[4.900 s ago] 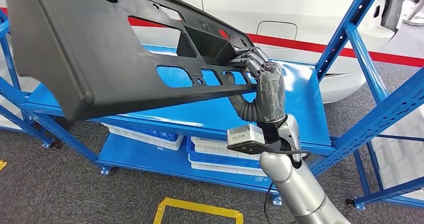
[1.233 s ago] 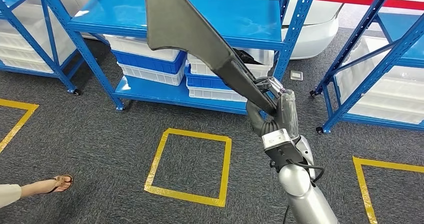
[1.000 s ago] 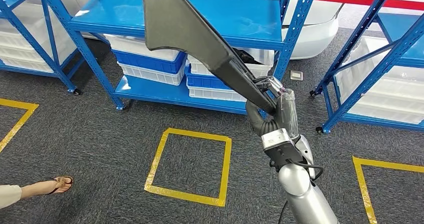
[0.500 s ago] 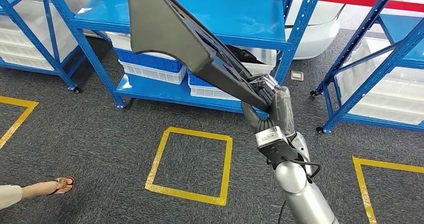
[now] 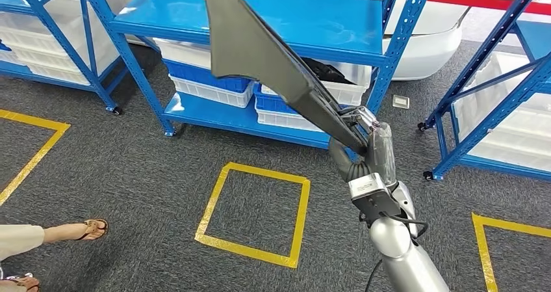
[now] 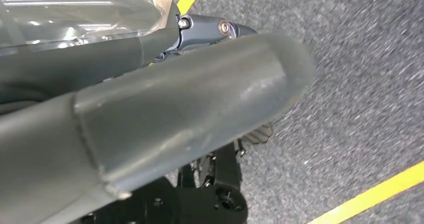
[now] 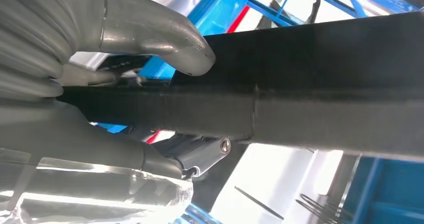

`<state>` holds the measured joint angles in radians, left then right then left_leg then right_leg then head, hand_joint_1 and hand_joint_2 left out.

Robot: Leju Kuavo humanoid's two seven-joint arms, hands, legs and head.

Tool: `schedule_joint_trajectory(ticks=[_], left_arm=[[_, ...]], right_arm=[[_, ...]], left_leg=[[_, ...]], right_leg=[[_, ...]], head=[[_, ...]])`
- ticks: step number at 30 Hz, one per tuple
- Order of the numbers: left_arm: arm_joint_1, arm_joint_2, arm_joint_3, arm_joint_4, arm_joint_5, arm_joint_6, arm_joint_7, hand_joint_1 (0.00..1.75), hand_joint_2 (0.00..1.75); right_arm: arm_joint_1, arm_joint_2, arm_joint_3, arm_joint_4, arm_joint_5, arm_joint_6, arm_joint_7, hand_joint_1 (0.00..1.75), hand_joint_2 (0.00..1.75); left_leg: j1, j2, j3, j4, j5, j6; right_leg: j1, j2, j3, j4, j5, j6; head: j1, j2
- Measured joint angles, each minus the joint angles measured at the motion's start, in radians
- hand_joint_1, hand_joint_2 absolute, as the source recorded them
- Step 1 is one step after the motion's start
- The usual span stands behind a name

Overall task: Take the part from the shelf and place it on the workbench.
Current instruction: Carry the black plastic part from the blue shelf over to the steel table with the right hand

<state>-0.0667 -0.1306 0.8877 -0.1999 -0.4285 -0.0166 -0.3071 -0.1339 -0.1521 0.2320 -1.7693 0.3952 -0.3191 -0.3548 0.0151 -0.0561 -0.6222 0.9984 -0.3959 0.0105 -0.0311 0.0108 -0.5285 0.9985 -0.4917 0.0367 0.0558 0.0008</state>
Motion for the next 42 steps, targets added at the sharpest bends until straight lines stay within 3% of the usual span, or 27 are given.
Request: schedule_joint_trajectory(ticks=[2,5,7,8,11,12,13,15,17,18,20,22,23,25,26,28,30,31,33,35,37,38,39,40,42], left_arm=[[0.001,0.0,0.0,0.0,0.001,0.002,0.0,0.0,0.0],[0.0,-0.001,0.0,0.0,0.001,0.003,0.0,0.0,0.0],[0.0,-0.001,0.0,0.0,0.002,0.003,0.0,0.0,0.0],[0.001,-0.001,0.0,0.0,0.002,0.003,0.0,0.0,0.0],[-0.001,0.0,0.0,-0.001,0.001,0.003,0.0,0.0,0.0],[-0.003,0.001,0.0,-0.001,0.001,0.003,0.0,0.0,0.0],[-0.003,0.001,0.0,-0.001,0.001,0.003,0.0,0.0,0.0],[-0.003,0.0,0.0,-0.001,0.001,0.004,0.0,0.0,0.0],[-0.002,-0.001,0.0,-0.001,0.001,0.003,0.0,0.0,0.0],[-0.003,-0.001,0.0,-0.001,0.001,0.004,0.0,0.0,0.0],[-0.004,-0.003,0.001,-0.001,0.002,0.004,0.0,0.0,0.0],[-0.003,-0.005,0.001,-0.001,0.004,0.005,0.001,0.0,0.0],[-0.002,-0.007,0.002,-0.001,0.006,0.006,0.002,0.0,0.0],[-0.002,-0.01,0.003,0.0,0.008,0.012,0.004,0.0,0.0],[-0.002,-0.012,0.004,0.0,0.009,0.015,0.005,0.0,0.0],[-0.001,-0.013,0.006,0.0,0.009,0.022,0.006,0.0,0.0],[0.001,-0.014,0.01,0.0,0.008,0.027,0.006,0.0,0.0],[0.003,-0.015,0.012,0.0,0.008,0.029,0.006,0.0,0.0],[0.003,-0.016,0.015,0.0,0.007,0.033,0.006,0.0,0.0],[0.002,-0.016,0.017,0.0,0.005,0.037,0.005,0.0,0.0],[0.001,-0.017,0.017,0.0,0.002,0.041,0.005,0.0,0.0],[0.002,-0.017,0.018,0.0,0.0,0.043,0.005,0.0,0.0],[0.002,-0.017,0.018,0.0,0.0,0.047,0.005,0.0,0.0],[0.002,-0.017,0.018,0.0,0.0,0.051,0.005,0.0,0.0],[0.0,-0.016,0.019,0.0,0.0,0.057,0.006,0.0,0.0]], right_arm=[[0.0,0.001,0.0,0.001,0.0,-0.001,-0.001,1.75,1.75],[-0.001,0.002,0.001,0.002,0.002,-0.003,-0.001,1.75,1.75],[-0.001,0.002,0.002,0.004,0.004,-0.003,-0.001,1.75,1.75],[-0.001,0.002,0.003,0.004,0.004,-0.003,-0.001,1.75,1.75],[-0.003,0.002,0.004,0.004,0.004,-0.003,-0.001,1.75,1.75],[-0.004,0.002,0.004,0.004,0.004,-0.004,-0.001,1.75,1.75],[-0.005,0.002,0.004,0.004,0.004,-0.004,-0.001,1.75,1.75],[-0.007,0.002,0.005,0.004,0.004,-0.004,-0.001,1.75,1.75],[-0.009,0.001,0.006,0.004,0.005,-0.004,-0.001,1.75,1.75],[-0.01,0.0,0.006,0.004,0.004,-0.004,-0.001,1.75,1.75],[-0.01,-0.003,0.007,0.008,0.004,-0.005,0.0,1.75,1.75],[-0.01,-0.005,0.009,0.015,0.002,-0.005,0.001,1.75,1.75],[-0.011,-0.006,0.01,0.019,0.0,-0.004,0.001,1.75,1.75],[-0.017,-0.008,0.011,0.025,-0.003,-0.004,0.001,1.75,1.75],[-0.021,-0.008,0.013,0.029,-0.004,-0.004,0.001,1.75,1.75],[-0.025,-0.009,0.016,0.035,-0.005,-0.004,0.002,1.75,1.75],[-0.026,-0.01,0.018,0.039,-0.005,-0.005,0.002,1.75,1.75],[-0.028,-0.01,0.019,0.039,-0.005,-0.005,0.002,1.75,1.75],[-0.03,-0.009,0.02,0.04,-0.005,-0.005,0.002,1.75,1.75],[-0.03,-0.009,0.021,0.04,-0.004,-0.006,0.002,1.75,1.75],[-0.027,-0.008,0.022,0.04,-0.004,-0.007,0.002,1.75,1.75],[-0.025,-0.008,0.023,0.04,-0.003,-0.007,0.001,1.75,1.75],[-0.024,-0.006,0.024,0.04,-0.003,-0.008,0.001,1.75,1.75],[-0.023,-0.005,0.025,0.04,-0.002,-0.008,0.001,1.75,1.75],[-0.024,-0.001,0.027,0.04,0.001,-0.009,0.002,1.75,1.75]], left_leg=[[0.004,0.018,-0.019,0.039,-0.029,-0.007],[0.005,0.049,-0.104,0.236,-0.136,-0.015],[0.005,0.052,-0.133,0.312,-0.161,-0.013],[0.004,0.054,-0.115,0.287,-0.144,-0.007],[-0.01,0.091,0.008,0.078,-0.071,0.023],[-0.016,0.102,0.031,0.035,-0.062,0.031],[-0.022,0.107,0.039,0.017,-0.061,0.035],[-0.024,0.091,0.039,0.008,-0.053,0.041],[-0.018,0.076,0.045,-0.011,-0.039,0.05],[-0.014,0.068,0.048,-0.019,-0.032,0.055],[-0.013,0.051,0.044,-0.022,-0.027,0.059],[-0.013,0.03,0.041,-0.021,-0.026,0.058],[-0.012,0.019,0.04,-0.019,-0.025,0.056],[-0.01,-0.003,0.038,-0.01,-0.028,0.051],[-0.011,-0.013,0.033,-0.003,-0.03,0.045],[-0.012,-0.029,0.02,0.008,-0.031,0.032],[-0.012,-0.04,0.011,0.01,-0.027,0.022],[-0.011,-0.034,0.007,0.015,-0.03,0.017],[-0.01,0.001,-0.018,0.069,-0.064,0.007],[-0.007,0.042,-0.081,0.2,-0.129,-0.002],[-0.003,0.052,-0.137,0.307,-0.163,-0.006],[-0.003,0.053,-0.138,0.308,-0.152,-0.005],[-0.003,0.057,-0.118,0.267,-0.125,-0.002],[-0.004,0.066,-0.079,0.195,-0.09,0.003],[-0.013,0.099,-0.009,0.064,-0.047,0.015]], right_leg=[[-0.004,-0.01,-0.003,-0.001,0.007,-0.014],[0.006,-0.03,-0.01,-0.001,0.012,-0.029],[0.013,-0.044,-0.014,-0.001,0.013,-0.031],[0.017,-0.052,-0.014,-0.001,0.013,-0.032],[0.028,-0.073,-0.012,-0.001,0.013,-0.032],[0.03,-0.08,-0.012,-0.001,0.012,-0.031],[0.031,-0.086,-0.012,-0.001,0.012,-0.03],[0.033,-0.099,-0.012,-0.004,0.012,-0.024],[0.033,-0.08,-0.022,0.021,-0.006,-0.019],[0.032,-0.059,-0.04,0.061,-0.029,-0.02],[0.025,-0.025,-0.099,0.192,-0.089,-0.024],[0.02,-0.017,-0.137,0.278,-0.116,-0.015],[0.017,-0.016,-0.13,0.265,-0.105,-0.004],[0.007,-0.001,-0.067,0.134,-0.047,0.019],[0.004,0.013,-0.036,0.068,-0.023,0.025],[0.002,0.03,-0.009,0.004,-0.003,0.02],[0.004,0.019,-0.012,0.006,-0.001,0.008],[0.003,0.013,-0.011,0.005,0.001,0.002],[-0.002,-0.004,-0.007,0.001,0.003,-0.015],[0.002,-0.022,-0.005,0.001,0.002,-0.027],[0.007,-0.041,-0.005,0.001,0.001,-0.029],[0.008,-0.05,-0.005,0.001,0.0,-0.03],[0.009,-0.058,-0.004,0.001,-0.001,-0.031],[0.01,-0.065,-0.002,0.001,-0.002,-0.031],[0.016,-0.078,0.001,0.001,-0.006,-0.028]], head=[[-0.001,0.0],[-0.002,0.0],[-0.002,0.0],[-0.002,0.0],[-0.002,0.0],[-0.002,0.0],[-0.001,0.0],[-0.002,0.0],[-0.001,0.0],[0.0,0.0],[0.002,0.0],[0.002,0.0],[0.002,0.0],[0.003,0.0],[0.003,0.0],[0.003,0.0],[0.002,0.0],[0.001,0.0],[-0.003,0.0],[-0.007,0.0],[-0.007,0.0],[-0.007,0.0],[-0.007,0.0],[-0.007,0.0],[-0.007,0.0]])
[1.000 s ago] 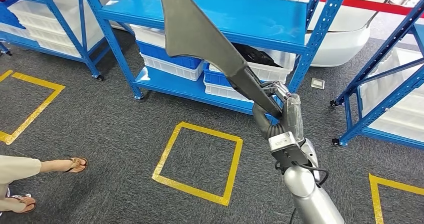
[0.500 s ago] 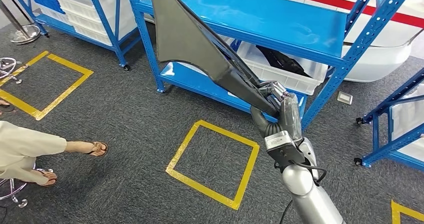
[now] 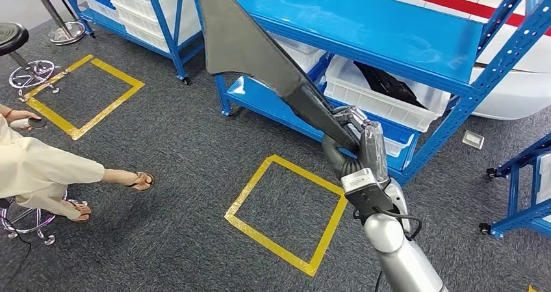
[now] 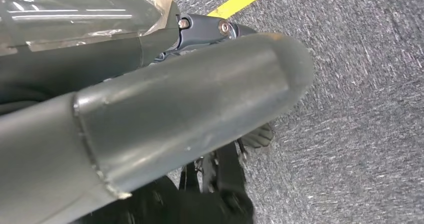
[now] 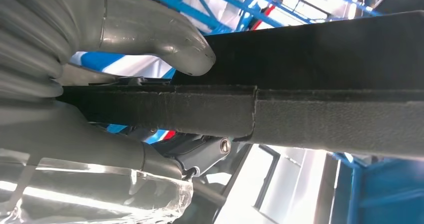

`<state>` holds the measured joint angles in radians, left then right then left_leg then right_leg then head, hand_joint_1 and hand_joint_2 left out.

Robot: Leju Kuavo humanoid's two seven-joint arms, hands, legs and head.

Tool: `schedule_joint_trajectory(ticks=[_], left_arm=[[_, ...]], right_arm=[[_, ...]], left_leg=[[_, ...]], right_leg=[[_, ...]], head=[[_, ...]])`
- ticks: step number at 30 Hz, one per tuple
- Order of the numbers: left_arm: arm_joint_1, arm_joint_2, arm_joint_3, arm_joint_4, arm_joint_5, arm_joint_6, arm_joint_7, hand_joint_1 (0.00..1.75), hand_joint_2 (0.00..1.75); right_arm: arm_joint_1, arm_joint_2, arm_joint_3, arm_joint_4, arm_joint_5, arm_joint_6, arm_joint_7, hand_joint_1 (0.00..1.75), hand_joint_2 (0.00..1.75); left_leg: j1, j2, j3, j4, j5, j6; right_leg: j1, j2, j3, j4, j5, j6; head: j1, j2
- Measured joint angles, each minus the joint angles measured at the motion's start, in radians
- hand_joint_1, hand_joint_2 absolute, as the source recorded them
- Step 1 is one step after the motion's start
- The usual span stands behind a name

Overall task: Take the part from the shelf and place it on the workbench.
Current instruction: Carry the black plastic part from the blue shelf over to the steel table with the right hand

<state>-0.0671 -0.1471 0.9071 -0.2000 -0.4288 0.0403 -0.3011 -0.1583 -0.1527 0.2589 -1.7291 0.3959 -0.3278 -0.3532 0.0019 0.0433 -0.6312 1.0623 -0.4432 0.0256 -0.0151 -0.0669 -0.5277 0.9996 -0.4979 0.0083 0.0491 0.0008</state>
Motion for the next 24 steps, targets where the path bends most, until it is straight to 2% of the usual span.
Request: schedule_joint_trajectory(ticks=[1,2,4,5,7,9,10,11,12,14,15,16,17,19,20,21,23,24], left_arm=[[-0.001,0.0,0.0,0.0,0.0,0.002,0.001,0.0,0.0],[-0.002,0.0,0.001,0.0,0.0,0.004,0.002,0.0,0.0],[-0.001,-0.001,0.004,0.0,0.0,0.009,0.005,0.0,0.0],[-0.001,-0.002,0.005,0.0,0.0,0.012,0.007,0.0,0.0],[-0.002,-0.005,0.006,0.0,0.0,0.013,0.009,0.0,0.0],[-0.003,-0.006,0.007,0.0,-0.002,0.015,0.01,0.0,0.0],[-0.003,-0.007,0.008,0.0,-0.002,0.017,0.011,0.0,0.0],[-0.002,-0.008,0.009,0.0,-0.002,0.02,0.013,0.0,0.0],[-0.001,-0.01,0.01,0.0,-0.002,0.024,0.015,0.0,0.0],[-0.001,-0.014,0.013,0.0,0.001,0.034,0.016,0.0,0.0],[-0.001,-0.015,0.015,0.0,0.002,0.04,0.017,0.0,0.0],[-0.001,-0.016,0.018,0.0,0.003,0.045,0.018,0.0,0.0],[0.0,-0.016,0.021,0.0,0.003,0.05,0.019,0.0,0.0],[0.003,-0.017,0.026,0.0,0.003,0.057,0.023,0.0,0.0],[0.005,-0.017,0.028,0.0,0.003,0.059,0.025,0.0,0.0],[0.005,-0.017,0.03,0.0,0.003,0.062,0.026,0.0,0.0],[0.004,-0.018,0.032,0.0,0.003,0.064,0.027,0.0,0.0],[0.003,-0.019,0.033,0.0,0.003,0.065,0.027,0.0,0.0]], right_arm=[[-0.002,0.002,0.001,0.0,0.001,0.0,0.001,1.75,1.75],[-0.003,0.004,0.002,0.0,0.003,0.001,0.003,1.75,1.75],[-0.008,0.008,0.005,0.001,0.007,0.001,0.007,1.75,1.75],[-0.01,0.01,0.007,0.0,0.008,0.001,0.009,1.75,1.75],[-0.011,0.011,0.008,0.0,0.012,0.0,0.012,1.75,1.75],[-0.004,0.009,0.008,0.0,0.015,-0.002,0.013,1.75,1.75],[0.001,0.008,0.008,0.001,0.016,-0.002,0.014,1.75,1.75],[0.004,0.008,0.009,0.001,0.017,-0.001,0.014,1.75,1.75],[0.004,0.008,0.01,0.002,0.018,0.001,0.014,1.75,1.75],[-0.004,0.01,0.013,0.004,0.018,0.005,0.014,1.75,1.75],[-0.008,0.011,0.015,0.005,0.019,0.008,0.014,1.75,1.75],[-0.012,0.013,0.017,0.007,0.019,0.01,0.015,1.75,1.75],[-0.014,0.016,0.02,0.009,0.02,0.011,0.015,1.75,1.75],[-0.017,0.021,0.024,0.013,0.024,0.014,0.016,1.75,1.75],[-0.019,0.023,0.026,0.014,0.026,0.015,0.016,1.75,1.75],[-0.02,0.026,0.027,0.014,0.027,0.016,0.017,1.75,1.75],[-0.023,0.031,0.029,0.015,0.028,0.017,0.017,1.75,1.75],[-0.023,0.032,0.03,0.017,0.029,0.017,0.017,1.75,1.75]], left_leg=[[-0.005,0.01,0.017,-0.033,0.006,0.005],[-0.01,0.01,0.018,-0.041,0.003,0.008],[-0.01,-0.01,0.02,-0.049,0.01,0.018],[-0.008,-0.018,0.024,-0.058,0.014,0.024],[-0.001,-0.037,0.034,-0.073,0.025,0.038],[-0.002,-0.059,0.034,-0.075,0.028,0.043],[-0.002,-0.071,0.033,-0.075,0.028,0.043],[-0.002,-0.083,0.033,-0.074,0.028,0.043],[-0.002,-0.095,0.034,-0.073,0.028,0.043],[-0.001,-0.116,0.032,-0.065,0.026,0.038],[-0.003,-0.126,0.029,-0.059,0.023,0.034],[-0.004,-0.134,0.024,-0.053,0.021,0.028],[-0.005,-0.141,0.019,-0.049,0.021,0.021],[-0.002,-0.15,0.011,-0.047,0.023,0.009],[-0.001,-0.142,0.006,-0.039,0.018,0.005],[0.0,-0.123,-0.006,-0.013,0.0,-0.001],[0.003,-0.075,-0.058,0.097,-0.06,-0.012],[0.007,-0.059,-0.093,0.166,-0.091,-0.017]], right_leg=[[0.003,-0.006,0.0,0.0,-0.002,0.003],[0.006,-0.012,0.0,-0.001,-0.003,0.006],[0.008,-0.023,0.001,-0.002,-0.006,0.015],[0.008,-0.017,-0.001,0.008,-0.014,0.018],[0.008,0.021,-0.037,0.09,-0.058,0.015],[0.004,0.055,-0.105,0.229,-0.112,0.009],[0.003,0.061,-0.13,0.276,-0.124,0.013],[0.002,0.063,-0.14,0.287,-0.119,0.02],[0.0,0.065,-0.128,0.257,-0.098,0.031],[-0.007,0.084,-0.069,0.119,-0.035,0.05],[-0.01,0.095,-0.042,0.059,-0.011,0.051],[-0.011,0.104,-0.026,0.022,0.002,0.048],[-0.009,0.107,-0.021,0.009,0.007,0.04],[-0.009,0.093,-0.022,0.008,0.013,0.024],[-0.011,0.086,-0.021,0.006,0.015,0.017],[-0.014,0.078,-0.019,0.004,0.017,0.008],[-0.013,0.06,-0.017,0.002,0.017,-0.005],[-0.01,0.049,-0.017,0.002,0.016,-0.008]], head=[[0.0,0.0],[0.001,0.0],[0.002,0.0],[0.002,0.0],[0.004,0.0],[0.005,0.0],[0.005,0.0],[0.005,0.0],[0.005,0.0],[0.006,0.0],[0.006,0.0],[0.005,0.0],[0.005,0.0],[0.005,0.0],[0.004,0.0],[0.002,0.0],[-0.003,0.0],[-0.005,0.0]])
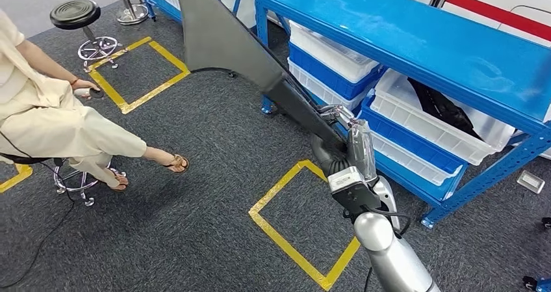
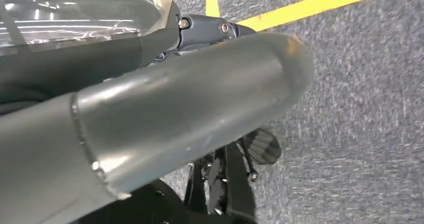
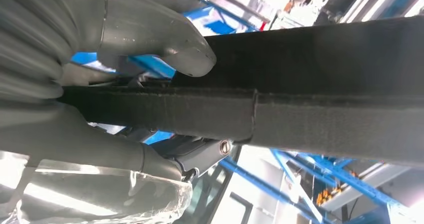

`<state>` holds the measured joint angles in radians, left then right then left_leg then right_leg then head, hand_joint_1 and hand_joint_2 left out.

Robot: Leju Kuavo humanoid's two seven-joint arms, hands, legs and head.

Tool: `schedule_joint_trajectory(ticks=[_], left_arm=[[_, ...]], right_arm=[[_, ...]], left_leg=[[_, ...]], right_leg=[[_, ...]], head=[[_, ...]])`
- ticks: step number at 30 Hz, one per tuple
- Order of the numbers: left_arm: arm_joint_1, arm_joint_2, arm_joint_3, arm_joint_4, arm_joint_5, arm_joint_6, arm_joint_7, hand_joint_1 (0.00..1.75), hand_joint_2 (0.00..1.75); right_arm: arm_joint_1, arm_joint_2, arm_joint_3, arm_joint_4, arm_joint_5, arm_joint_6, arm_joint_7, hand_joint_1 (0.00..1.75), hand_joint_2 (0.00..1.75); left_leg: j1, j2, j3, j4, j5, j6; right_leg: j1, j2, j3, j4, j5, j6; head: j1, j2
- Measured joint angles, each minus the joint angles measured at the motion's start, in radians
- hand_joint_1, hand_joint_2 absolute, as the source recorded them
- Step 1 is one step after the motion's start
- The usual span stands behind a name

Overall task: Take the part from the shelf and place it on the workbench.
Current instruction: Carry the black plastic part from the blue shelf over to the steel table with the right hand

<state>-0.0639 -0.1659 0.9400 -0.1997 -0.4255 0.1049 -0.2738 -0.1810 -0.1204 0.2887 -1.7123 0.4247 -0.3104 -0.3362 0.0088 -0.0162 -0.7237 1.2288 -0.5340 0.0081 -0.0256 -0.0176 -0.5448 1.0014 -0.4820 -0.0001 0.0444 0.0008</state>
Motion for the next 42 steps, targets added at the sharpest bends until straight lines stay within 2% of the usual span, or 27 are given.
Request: schedule_joint_trajectory(ticks=[1,2,3,5,7,8,10,11,13,15,17,18,19,21,23,26,28,30,31,32,33,34,36,38,39,41,42], left_arm=[[0.0,-0.001,0.001,0.0,0.0,0.0,0.0,0.0,0.0],[0.0,-0.001,0.001,0.0,0.0,0.0,0.001,0.0,0.0],[0.001,-0.002,0.002,0.0,0.0,0.0,0.001,0.0,0.0],[0.0,-0.001,0.005,0.0,0.003,0.002,0.002,0.0,0.0],[-0.002,-0.001,0.008,0.0,0.006,0.005,0.002,0.0,0.0],[-0.003,-0.002,0.009,0.0,0.006,0.006,0.002,0.0,0.0],[-0.003,-0.001,0.011,0.0,0.005,0.004,0.001,0.0,0.0],[-0.003,-0.002,0.011,0.0,0.002,0.002,0.0,0.0,0.0],[-0.002,-0.001,0.011,0.0,-0.007,-0.006,-0.001,0.0,0.0],[-0.003,0.0,0.011,0.0,-0.013,-0.013,-0.002,0.0,0.0],[-0.002,0.002,0.011,0.0,-0.016,-0.017,-0.002,0.0,0.0],[-0.002,0.002,0.011,0.0,-0.017,-0.018,-0.001,0.0,0.0],[-0.001,0.001,0.011,0.0,-0.017,-0.018,-0.001,0.0,0.0],[-0.001,0.001,0.011,0.0,-0.02,-0.019,-0.001,0.0,0.0],[-0.001,0.002,0.011,0.0,-0.021,-0.022,-0.002,0.0,0.0],[0.005,0.004,0.011,0.0,-0.023,-0.028,-0.005,0.0,0.0],[0.007,0.006,0.01,0.0,-0.024,-0.031,-0.008,0.0,0.0],[0.006,0.006,0.01,0.0,-0.024,-0.032,-0.01,0.0,0.0],[0.005,0.006,0.01,0.0,-0.025,-0.033,-0.01,0.0,0.0],[0.005,0.006,0.009,0.0,-0.025,-0.033,-0.011,0.0,0.0],[0.005,0.006,0.009,0.0,-0.025,-0.033,-0.012,0.0,0.0],[0.006,0.006,0.009,0.0,-0.025,-0.034,-0.012,0.0,0.0],[0.004,0.007,0.009,0.0,-0.025,-0.034,-0.014,0.0,0.0],[0.001,0.009,0.009,0.0,-0.025,-0.036,-0.016,0.0,0.0],[0.0,0.009,0.009,0.0,-0.025,-0.038,-0.017,0.0,0.0],[-0.001,0.01,0.009,0.0,-0.023,-0.04,-0.019,0.0,0.0],[-0.001,0.01,0.009,0.0,-0.022,-0.04,-0.02,0.0,0.0]], right_arm=[[0.0,0.001,0.001,0.002,0.001,0.001,0.0,1.75,1.75],[0.0,0.001,0.001,0.004,0.001,0.002,0.0,1.75,1.75],[-0.001,0.002,0.002,0.006,0.002,0.003,0.0,1.75,1.75],[-0.004,0.004,0.003,0.008,0.0,0.006,0.0,1.75,1.75],[-0.011,0.005,0.004,0.009,-0.002,0.009,0.0,1.75,1.75],[-0.016,0.006,0.004,0.011,-0.003,0.011,0.0,1.75,1.75],[-0.026,0.006,0.006,0.015,-0.005,0.013,0.0,1.75,1.75],[-0.03,0.006,0.007,0.017,-0.006,0.013,0.0,1.75,1.75],[-0.033,0.002,0.007,0.02,-0.01,0.009,0.0,1.75,1.75],[-0.027,-0.006,0.007,0.022,-0.013,0.005,0.0,1.75,1.75],[-0.018,-0.015,0.005,0.023,-0.016,0.002,0.0,1.75,1.75],[-0.015,-0.018,0.004,0.024,-0.016,0.001,0.0,1.75,1.75],[-0.014,-0.02,0.003,0.024,-0.017,0.001,0.0,1.75,1.75],[-0.014,-0.023,0.001,0.024,-0.016,0.0,-0.001,1.75,1.75],[-0.014,-0.025,0.001,0.025,-0.016,-0.001,-0.001,1.75,1.75],[-0.016,-0.025,0.001,0.025,-0.016,-0.002,-0.001,1.75,1.75],[-0.017,-0.025,0.001,0.024,-0.016,-0.003,-0.002,1.75,1.75],[-0.017,-0.024,0.001,0.024,-0.016,-0.005,-0.002,1.75,1.75],[-0.016,-0.023,0.001,0.024,-0.016,-0.006,-0.002,1.75,1.75],[-0.016,-0.023,0.001,0.024,-0.016,-0.007,-0.002,1.75,1.75],[-0.015,-0.022,0.002,0.024,-0.015,-0.009,-0.002,1.75,1.75],[-0.015,-0.021,0.002,0.024,-0.015,-0.01,-0.001,1.75,1.75],[-0.015,-0.019,0.002,0.024,-0.014,-0.011,-0.001,1.75,1.75],[-0.017,-0.018,0.002,0.024,-0.013,-0.014,-0.001,1.75,1.75],[-0.018,-0.017,0.002,0.024,-0.012,-0.014,-0.001,1.75,1.75],[-0.021,-0.013,0.003,0.024,-0.011,-0.015,-0.001,1.75,1.75],[-0.024,-0.011,0.003,0.025,-0.011,-0.015,0.0,1.75,1.75]], left_leg=[[0.004,0.007,-0.027,0.053,-0.018,-0.004],[0.006,0.011,-0.039,0.074,-0.018,-0.006],[0.009,0.014,-0.029,0.055,0.001,-0.007],[0.01,0.036,0.041,-0.078,0.062,-0.004],[0.004,0.061,0.1,-0.186,0.094,0.005],[-0.001,0.066,0.109,-0.206,0.095,0.01],[-0.008,0.048,0.108,-0.21,0.097,0.024],[-0.008,0.04,0.112,-0.218,0.102,0.032],[-0.004,0.023,0.121,-0.234,0.113,0.047],[-0.003,0.003,0.122,-0.238,0.117,0.053],[-0.004,-0.021,0.122,-0.237,0.117,0.053],[-0.004,-0.033,0.122,-0.236,0.117,0.053],[-0.005,-0.045,0.122,-0.235,0.116,0.053],[-0.006,-0.067,0.12,-0.227,0.113,0.047],[-0.01,-0.083,0.113,-0.218,0.109,0.038],[-0.007,-0.093,0.105,-0.213,0.107,0.025],[-0.005,-0.059,0.086,-0.17,0.079,0.016],[-0.002,-0.01,0.026,-0.046,0.013,0.007],[0.001,0.004,-0.009,0.025,-0.017,0.002],[0.003,0.01,-0.032,0.069,-0.029,0.0],[0.004,0.012,-0.037,0.076,-0.022,-0.001],[0.005,0.016,-0.02,0.044,0.001,0.0],[0.001,0.042,0.056,-0.098,0.063,0.008],[-0.008,0.064,0.107,-0.193,0.09,0.018],[-0.013,0.063,0.111,-0.205,0.088,0.022],[-0.016,0.044,0.111,-0.209,0.092,0.031],[-0.015,0.036,0.115,-0.216,0.096,0.037]], right_leg=[[0.002,-0.01,0.0,0.0,-0.001,-0.001],[0.003,-0.02,0.0,0.0,-0.002,-0.002],[0.004,-0.029,0.001,0.0,-0.002,-0.002],[0.004,-0.044,0.005,0.0,-0.005,0.001],[0.01,-0.056,0.007,0.0,-0.009,0.009],[0.013,-0.062,0.008,-0.001,-0.011,0.014],[0.015,-0.074,0.012,-0.006,-0.011,0.027],[0.015,-0.07,0.012,-0.003,-0.015,0.033],[0.015,-0.035,-0.01,0.051,-0.047,0.034],[0.011,0.003,-0.073,0.182,-0.104,0.025],[0.01,0.013,-0.129,0.282,-0.133,0.028],[0.01,0.015,-0.132,0.278,-0.122,0.036],[0.01,0.018,-0.114,0.233,-0.096,0.045],[0.005,0.044,-0.053,0.091,-0.032,0.059],[0.003,0.062,-0.019,0.012,-0.001,0.052],[0.003,0.045,-0.014,0.005,0.006,0.03],[-0.001,0.03,-0.009,0.001,0.008,0.015],[0.002,0.012,-0.007,0.0,0.006,0.002],[0.005,0.001,-0.007,0.0,0.004,-0.001],[0.007,-0.009,-0.007,0.0,0.003,-0.003],[0.008,-0.019,-0.006,0.0,0.002,-0.004],[0.009,-0.028,-0.005,0.0,0.001,-0.004],[0.012,-0.044,0.0,0.0,-0.004,-0.001],[0.018,-0.058,0.004,0.001,-0.009,0.006],[0.021,-0.065,0.005,0.001,-0.011,0.011],[0.022,-0.078,0.008,-0.001,-0.014,0.019],[0.021,-0.071,0.007,0.004,-0.019,0.023]], head=[[0.0,0.0],[0.0,0.0],[0.0,0.0],[0.0,0.0],[0.001,0.0],[0.001,0.0],[0.002,0.0],[0.002,0.0],[0.003,0.0],[0.004,0.0],[0.005,0.0],[0.005,0.0],[0.006,0.0],[0.006,0.0],[0.006,0.0],[0.005,0.0],[0.004,0.0],[0.001,0.0],[0.0,0.0],[0.0,0.0],[0.0,0.0],[0.0,0.0],[0.0,0.0],[0.001,0.0],[0.002,0.0],[0.003,0.0],[0.004,0.0]])
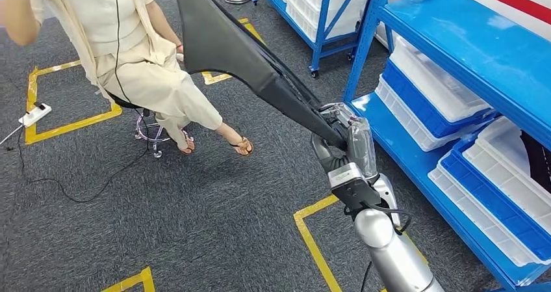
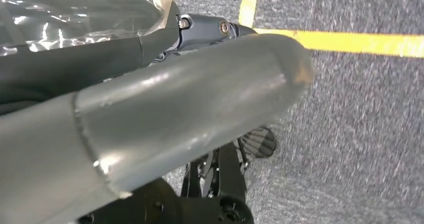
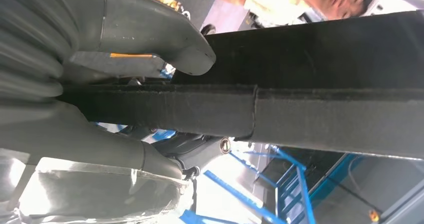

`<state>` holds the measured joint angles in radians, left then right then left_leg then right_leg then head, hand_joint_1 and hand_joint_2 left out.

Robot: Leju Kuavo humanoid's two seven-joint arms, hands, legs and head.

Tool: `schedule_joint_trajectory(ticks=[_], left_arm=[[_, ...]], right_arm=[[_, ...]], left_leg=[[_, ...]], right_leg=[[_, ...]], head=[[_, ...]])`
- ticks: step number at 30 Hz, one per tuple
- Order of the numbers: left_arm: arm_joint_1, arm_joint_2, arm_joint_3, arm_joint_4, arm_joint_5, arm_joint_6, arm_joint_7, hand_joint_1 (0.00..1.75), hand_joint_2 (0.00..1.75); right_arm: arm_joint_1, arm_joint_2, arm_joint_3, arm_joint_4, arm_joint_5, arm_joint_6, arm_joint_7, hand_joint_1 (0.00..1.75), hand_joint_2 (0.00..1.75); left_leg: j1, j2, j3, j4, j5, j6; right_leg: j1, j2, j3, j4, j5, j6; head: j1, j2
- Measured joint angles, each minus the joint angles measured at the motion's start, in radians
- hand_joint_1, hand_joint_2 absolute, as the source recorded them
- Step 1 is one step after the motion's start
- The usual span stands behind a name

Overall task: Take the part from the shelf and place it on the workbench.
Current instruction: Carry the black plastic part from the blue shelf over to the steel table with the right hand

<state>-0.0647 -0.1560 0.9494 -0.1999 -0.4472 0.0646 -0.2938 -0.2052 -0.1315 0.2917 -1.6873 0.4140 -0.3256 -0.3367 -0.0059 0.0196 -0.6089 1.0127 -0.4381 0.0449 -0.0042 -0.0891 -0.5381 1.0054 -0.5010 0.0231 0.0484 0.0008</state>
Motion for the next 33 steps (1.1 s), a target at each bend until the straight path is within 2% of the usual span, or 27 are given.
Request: schedule_joint_trajectory(ticks=[2,4,5,6,7,8,9,10,11,12,14,15,16,17,19,20,21,22,23,25,26,27,29,30,31,32,33], left_arm=[[-0.002,0.0,0.002,0.0,0.006,0.0,-0.004,0.0,0.0],[-0.005,0.001,0.005,0.0,0.01,0.001,-0.007,0.0,0.0],[-0.005,0.001,0.006,0.0,0.011,0.001,-0.008,0.0,0.0],[-0.005,0.001,0.007,0.0,0.012,0.001,-0.008,0.0,0.0],[-0.004,0.001,0.008,0.0,0.014,0.001,-0.009,0.0,0.0],[-0.004,-0.001,0.009,0.0,0.015,0.001,-0.01,0.0,0.0],[-0.004,-0.002,0.01,0.0,0.017,0.001,-0.011,0.0,0.0],[-0.004,-0.003,0.011,0.0,0.018,0.0,-0.013,0.0,0.0],[-0.004,-0.004,0.012,0.0,0.019,0.0,-0.014,0.0,0.0],[-0.003,-0.004,0.013,0.0,0.02,0.0,-0.015,0.0,0.0],[-0.001,-0.005,0.016,0.0,0.022,0.0,-0.016,0.0,0.0],[0.001,-0.006,0.018,0.0,0.024,0.0,-0.017,0.0,0.0],[0.001,-0.006,0.021,0.0,0.027,0.001,-0.019,0.0,0.0],[0.0,-0.007,0.024,0.0,0.029,0.002,-0.02,0.0,0.0],[-0.003,-0.008,0.03,0.0,0.034,0.004,-0.025,0.0,0.0],[-0.003,-0.009,0.033,0.0,0.037,0.004,-0.027,0.0,0.0],[-0.003,-0.009,0.036,0.0,0.04,0.005,-0.029,0.0,0.0],[-0.003,-0.01,0.039,0.0,0.043,0.005,-0.031,0.0,0.0],[-0.003,-0.01,0.042,0.0,0.046,0.005,-0.033,0.0,0.0],[-0.004,-0.01,0.046,0.0,0.049,0.005,-0.034,0.0,0.0],[-0.005,-0.01,0.047,0.0,0.048,0.005,-0.035,0.0,0.0],[-0.006,-0.01,0.049,0.0,0.048,0.005,-0.035,0.0,0.0],[-0.006,-0.01,0.053,0.0,0.049,0.005,-0.036,0.0,0.0],[-0.005,-0.011,0.055,0.0,0.049,0.005,-0.036,0.0,0.0],[-0.005,-0.012,0.057,0.0,0.049,0.006,-0.035,0.0,0.0],[-0.006,-0.013,0.057,0.0,0.049,0.007,-0.034,0.0,0.0],[-0.007,-0.015,0.058,0.0,0.049,0.008,-0.033,0.0,0.0]], right_arm=[[-0.01,0.002,0.0,0.003,0.0,0.0,0.0,1.75,1.75],[-0.017,0.002,0.0,0.008,0.0,0.0,0.0,1.75,1.75],[-0.017,0.003,0.0,0.012,0.0,0.0,0.0,1.75,1.75],[-0.018,0.003,0.001,0.015,0.0,0.0,0.001,1.75,1.75],[-0.019,0.003,0.001,0.019,0.0,0.001,0.001,1.75,1.75],[-0.022,0.003,0.002,0.022,0.0,0.002,0.001,1.75,1.75],[-0.028,0.003,0.003,0.025,0.0,0.004,0.001,1.75,1.75],[-0.035,0.005,0.005,0.029,0.0,0.007,0.0,1.75,1.75],[-0.045,0.007,0.007,0.033,0.0,0.01,0.0,1.75,1.75],[-0.054,0.01,0.009,0.038,0.0,0.013,0.0,1.75,1.75],[-0.075,0.016,0.014,0.048,-0.001,0.018,0.001,1.75,1.75],[-0.086,0.02,0.017,0.054,-0.001,0.019,0.001,1.75,1.75],[-0.096,0.023,0.019,0.059,-0.002,0.021,0.0,1.75,1.75],[-0.106,0.027,0.022,0.064,-0.004,0.022,0.0,1.75,1.75],[-0.12,0.033,0.024,0.076,-0.007,0.026,0.0,1.75,1.75],[-0.126,0.035,0.026,0.083,-0.008,0.028,-0.001,1.75,1.75],[-0.131,0.037,0.028,0.091,-0.009,0.031,-0.001,1.75,1.75],[-0.136,0.041,0.032,0.098,-0.009,0.033,-0.001,1.75,1.75],[-0.141,0.044,0.035,0.103,-0.01,0.034,-0.001,1.75,1.75],[-0.154,0.051,0.04,0.11,-0.01,0.035,-0.002,1.75,1.75],[-0.159,0.053,0.041,0.113,-0.01,0.035,-0.002,1.75,1.75],[-0.164,0.054,0.042,0.115,-0.01,0.035,-0.002,1.75,1.75],[-0.171,0.058,0.044,0.121,-0.011,0.036,-0.002,1.75,1.75],[-0.174,0.06,0.046,0.124,-0.011,0.037,-0.003,1.75,1.75],[-0.178,0.061,0.047,0.127,-0.012,0.038,-0.003,1.75,1.75],[-0.182,0.062,0.048,0.13,-0.012,0.039,-0.004,1.75,1.75],[-0.185,0.063,0.05,0.133,-0.012,0.039,-0.004,1.75,1.75]], left_leg=[[0.005,-0.016,0.009,-0.014,0.009,0.014],[0.007,-0.033,0.011,-0.017,0.012,0.02],[0.007,-0.045,0.011,-0.017,0.012,0.021],[0.007,-0.057,0.011,-0.016,0.012,0.021],[0.007,-0.07,0.011,-0.015,0.012,0.02],[0.008,-0.083,0.011,-0.013,0.011,0.019],[0.009,-0.095,0.011,-0.009,0.009,0.016],[0.008,-0.105,0.008,-0.003,0.006,0.011],[0.007,-0.113,0.004,0.003,0.004,0.005],[0.006,-0.119,0.0,0.007,0.003,-0.001],[0.009,-0.127,-0.007,0.007,0.006,-0.012],[0.011,-0.122,-0.01,0.009,0.004,-0.017],[0.013,-0.105,-0.018,0.026,-0.007,-0.023],[0.015,-0.082,-0.035,0.062,-0.029,-0.027],[0.018,-0.036,-0.097,0.187,-0.09,-0.036],[0.019,-0.028,-0.129,0.25,-0.114,-0.039],[0.02,-0.024,-0.151,0.288,-0.122,-0.04],[0.02,-0.023,-0.153,0.287,-0.111,-0.039],[0.019,-0.019,-0.133,0.245,-0.083,-0.035],[0.012,0.008,-0.06,0.106,-0.021,-0.023],[0.007,0.022,-0.032,0.052,-0.004,-0.017],[0.001,0.03,-0.018,0.023,0.0,-0.013],[-0.006,0.02,-0.017,0.013,-0.001,-0.006],[-0.004,0.01,-0.013,0.007,0.003,-0.001],[-0.001,0.001,-0.009,-0.001,0.007,0.005],[0.003,-0.007,-0.003,-0.008,0.012,0.011],[0.006,-0.017,0.001,-0.014,0.016,0.016]], right_leg=[[-0.001,0.038,-0.028,0.065,-0.035,-0.002],[-0.006,0.076,-0.093,0.198,-0.09,-0.01],[-0.008,0.082,-0.125,0.258,-0.108,-0.01],[-0.009,0.084,-0.143,0.285,-0.11,-0.004],[-0.011,0.085,-0.143,0.277,-0.098,0.005],[-0.014,0.088,-0.121,0.224,-0.069,0.016],[-0.019,0.098,-0.088,0.148,-0.035,0.027],[-0.022,0.11,-0.058,0.082,-0.009,0.032],[-0.024,0.117,-0.036,0.034,0.009,0.031],[-0.023,0.122,-0.027,0.015,0.017,0.025],[-0.019,0.111,-0.028,0.013,0.021,0.008],[-0.02,0.106,-0.028,0.012,0.024,0.001],[-0.021,0.099,-0.028,0.01,0.026,-0.006],[-0.022,0.092,-0.027,0.008,0.028,-0.013],[-0.017,0.075,-0.026,0.008,0.026,-0.022],[-0.014,0.065,-0.026,0.008,0.024,-0.024],[-0.012,0.055,-0.026,0.008,0.023,-0.026],[-0.009,0.045,-0.025,0.008,0.022,-0.027],[-0.007,0.036,-0.023,0.008,0.02,-0.028],[-0.002,0.021,-0.018,0.008,0.016,-0.029],[0.001,0.014,-0.016,0.008,0.014,-0.027],[0.003,0.007,-0.015,0.008,0.012,-0.024],[0.005,-0.008,-0.013,0.005,0.009,-0.017],[0.004,-0.006,-0.014,0.007,0.006,-0.013],[0.004,0.007,-0.019,0.021,-0.003,-0.011],[0.003,0.028,-0.031,0.051,-0.019,-0.012],[0.001,0.053,-0.056,0.104,-0.044,-0.014]], head=[[0.002,0.0],[0.003,0.0],[0.004,0.0],[0.004,0.0],[0.004,0.0],[0.004,0.0],[0.004,0.0],[0.004,0.0],[0.004,0.0],[0.004,0.0],[0.003,0.0],[0.003,0.0],[0.002,0.0],[0.001,0.0],[-0.001,0.0],[-0.001,0.0],[-0.001,0.0],[-0.001,0.0],[-0.001,0.0],[-0.001,0.0],[0.0,0.0],[0.0,0.0],[0.0,0.0],[0.0,0.0],[0.0,0.0],[0.001,0.0],[0.002,0.0]])
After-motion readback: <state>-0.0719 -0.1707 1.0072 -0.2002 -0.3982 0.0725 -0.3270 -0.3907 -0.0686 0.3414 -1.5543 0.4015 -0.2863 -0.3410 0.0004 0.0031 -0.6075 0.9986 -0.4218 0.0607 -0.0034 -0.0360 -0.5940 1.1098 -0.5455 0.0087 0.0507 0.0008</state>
